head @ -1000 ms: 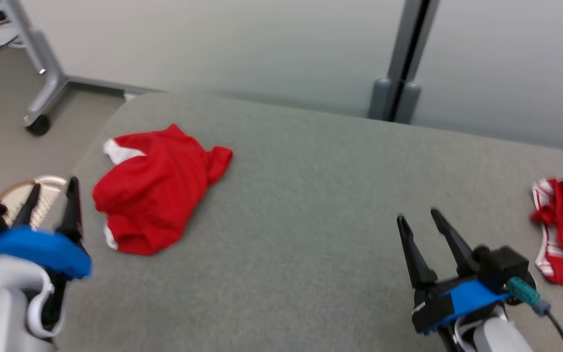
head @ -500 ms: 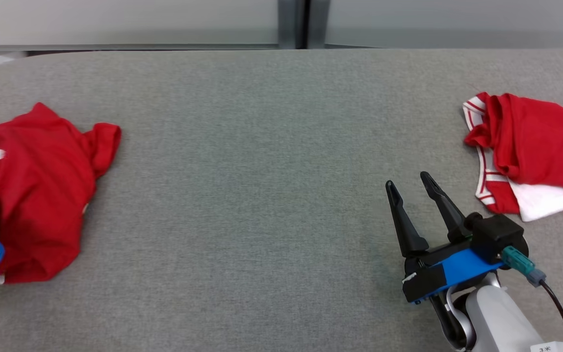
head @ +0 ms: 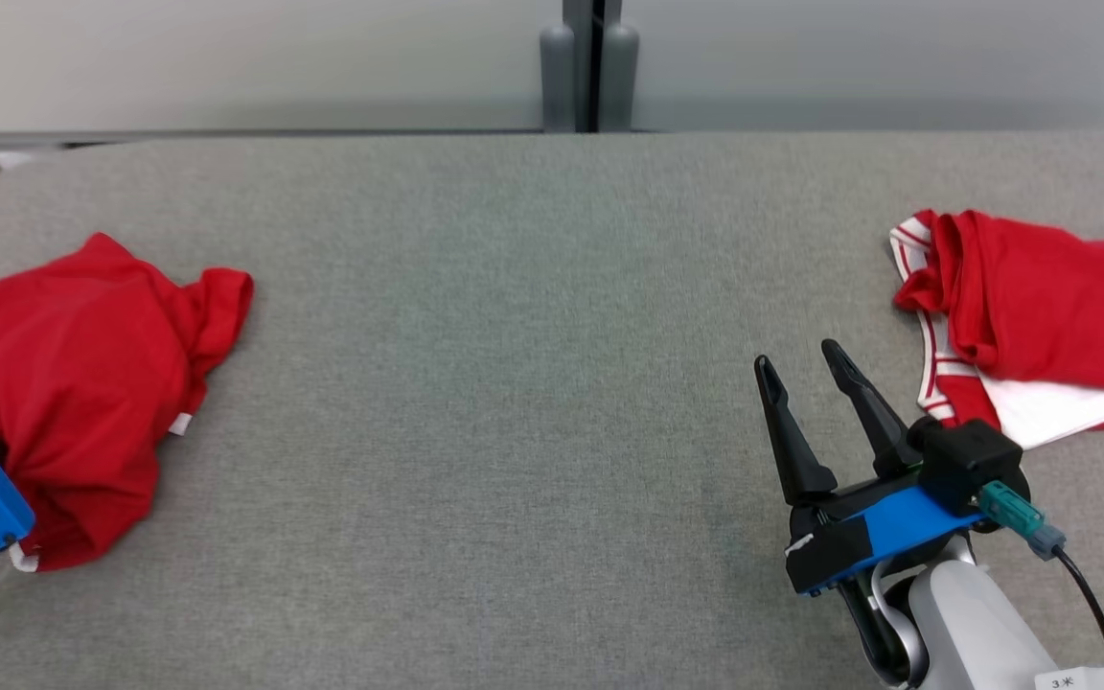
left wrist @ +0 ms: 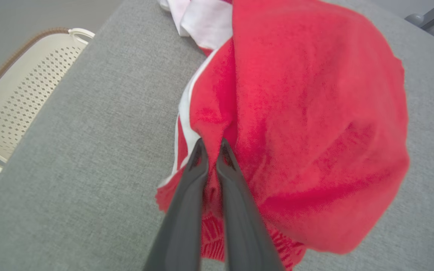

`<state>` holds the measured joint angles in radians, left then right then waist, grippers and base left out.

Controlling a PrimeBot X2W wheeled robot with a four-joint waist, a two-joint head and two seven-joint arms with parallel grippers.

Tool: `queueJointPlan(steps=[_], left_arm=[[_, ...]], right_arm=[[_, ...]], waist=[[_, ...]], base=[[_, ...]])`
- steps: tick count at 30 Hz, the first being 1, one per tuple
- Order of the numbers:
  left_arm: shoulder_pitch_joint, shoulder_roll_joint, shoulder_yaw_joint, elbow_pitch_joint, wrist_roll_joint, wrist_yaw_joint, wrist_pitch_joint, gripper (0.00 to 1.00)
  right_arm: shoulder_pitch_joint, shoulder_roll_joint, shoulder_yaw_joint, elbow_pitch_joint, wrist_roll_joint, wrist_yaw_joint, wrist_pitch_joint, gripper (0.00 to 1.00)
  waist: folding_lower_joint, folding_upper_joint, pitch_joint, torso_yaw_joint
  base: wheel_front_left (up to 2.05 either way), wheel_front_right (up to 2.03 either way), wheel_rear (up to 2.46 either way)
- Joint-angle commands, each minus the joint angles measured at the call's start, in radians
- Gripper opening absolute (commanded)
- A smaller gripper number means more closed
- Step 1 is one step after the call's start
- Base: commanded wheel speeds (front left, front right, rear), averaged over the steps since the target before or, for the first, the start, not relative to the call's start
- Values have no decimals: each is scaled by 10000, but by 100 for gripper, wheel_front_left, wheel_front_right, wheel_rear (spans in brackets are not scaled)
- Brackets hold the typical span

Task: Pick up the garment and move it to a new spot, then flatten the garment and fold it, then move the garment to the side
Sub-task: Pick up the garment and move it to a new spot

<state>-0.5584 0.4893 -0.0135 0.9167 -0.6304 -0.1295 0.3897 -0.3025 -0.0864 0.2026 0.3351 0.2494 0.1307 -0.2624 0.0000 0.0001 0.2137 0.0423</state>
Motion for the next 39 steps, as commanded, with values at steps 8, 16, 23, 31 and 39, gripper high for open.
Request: queueJointPlan(steps=[8, 16, 23, 31, 39], left_arm=[[-470, 763, -1601, -1806, 200, -16, -246, 0], [-624, 1215, -3009, -4608, -17, -17, 344, 0], [-873, 849, -3691, -7061, -400, -18, 796, 0], [-1975, -452, -4107, -8524, -825, 17, 437, 0], [-954, -720, -4068, -8316, -1277, 200, 105, 0]], right_arm=[[626, 111, -15, 212, 236, 1, -32, 100], [1054, 206, -33, 212, 340, 1, -32, 100], [1199, 133, -262, 112, 311, 1, -32, 100], [1187, -49, -480, 66, 257, 1, -32, 100], [1310, -92, -553, 15, 290, 1, -32, 100]], waist=[[0, -1, -1446, 78], [0, -1, -2369, -515], [0, -1, -2655, -1459], [0, -1, -2608, -2183], [0, -1, -2317, -2370]], base=[[0, 0, 0], [0, 0, 0], [0, 0, 0], [0, 0, 0], [0, 0, 0]])
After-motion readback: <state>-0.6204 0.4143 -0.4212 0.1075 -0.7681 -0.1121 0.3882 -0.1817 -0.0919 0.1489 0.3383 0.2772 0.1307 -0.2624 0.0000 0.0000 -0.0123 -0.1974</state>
